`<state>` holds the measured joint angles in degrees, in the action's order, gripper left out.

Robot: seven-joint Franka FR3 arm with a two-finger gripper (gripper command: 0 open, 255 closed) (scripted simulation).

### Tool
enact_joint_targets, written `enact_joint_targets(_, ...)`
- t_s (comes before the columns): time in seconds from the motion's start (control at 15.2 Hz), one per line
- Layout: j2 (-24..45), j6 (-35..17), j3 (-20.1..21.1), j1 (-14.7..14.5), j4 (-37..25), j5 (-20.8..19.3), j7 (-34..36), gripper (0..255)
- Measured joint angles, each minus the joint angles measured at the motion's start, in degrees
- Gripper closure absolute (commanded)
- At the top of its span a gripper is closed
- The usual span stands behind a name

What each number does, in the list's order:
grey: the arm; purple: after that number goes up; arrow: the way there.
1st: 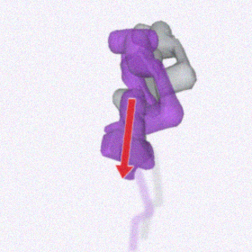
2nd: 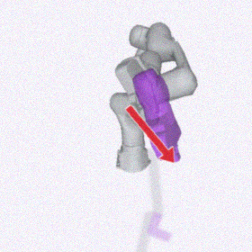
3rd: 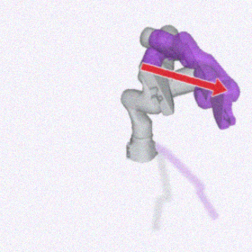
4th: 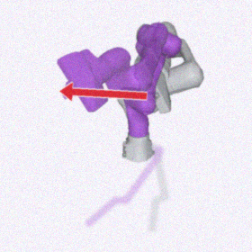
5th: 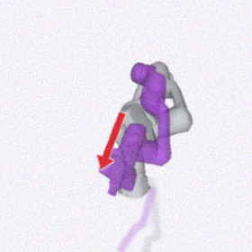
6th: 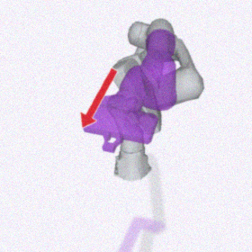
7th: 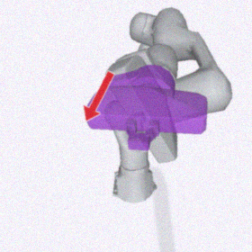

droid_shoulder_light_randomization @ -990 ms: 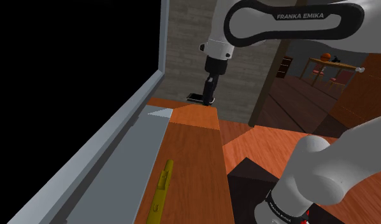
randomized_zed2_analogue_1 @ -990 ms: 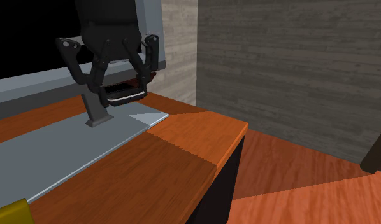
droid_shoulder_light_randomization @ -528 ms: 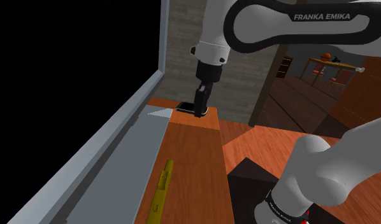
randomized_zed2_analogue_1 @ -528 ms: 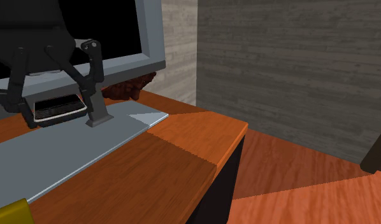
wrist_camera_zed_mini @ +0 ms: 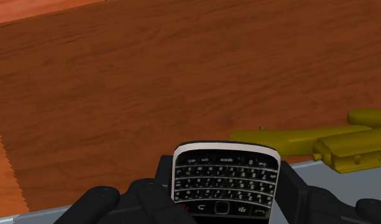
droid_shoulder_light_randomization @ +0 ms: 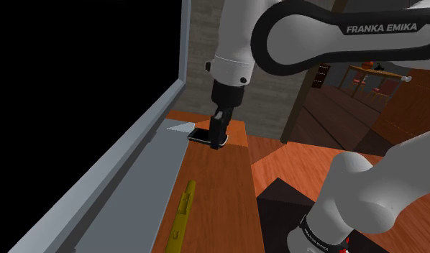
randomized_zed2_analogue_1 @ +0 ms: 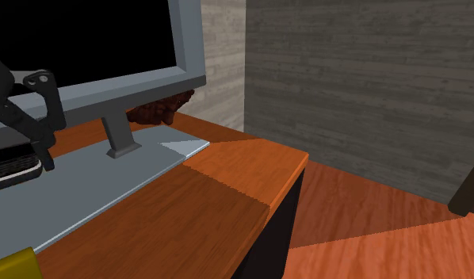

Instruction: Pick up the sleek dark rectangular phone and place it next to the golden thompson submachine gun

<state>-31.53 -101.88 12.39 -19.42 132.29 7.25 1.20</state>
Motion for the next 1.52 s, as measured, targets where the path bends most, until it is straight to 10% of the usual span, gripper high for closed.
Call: enact_joint_targets(1.52,3.8,-18.8,2.0,-0.4,15.1,1.2,-0.2,255)
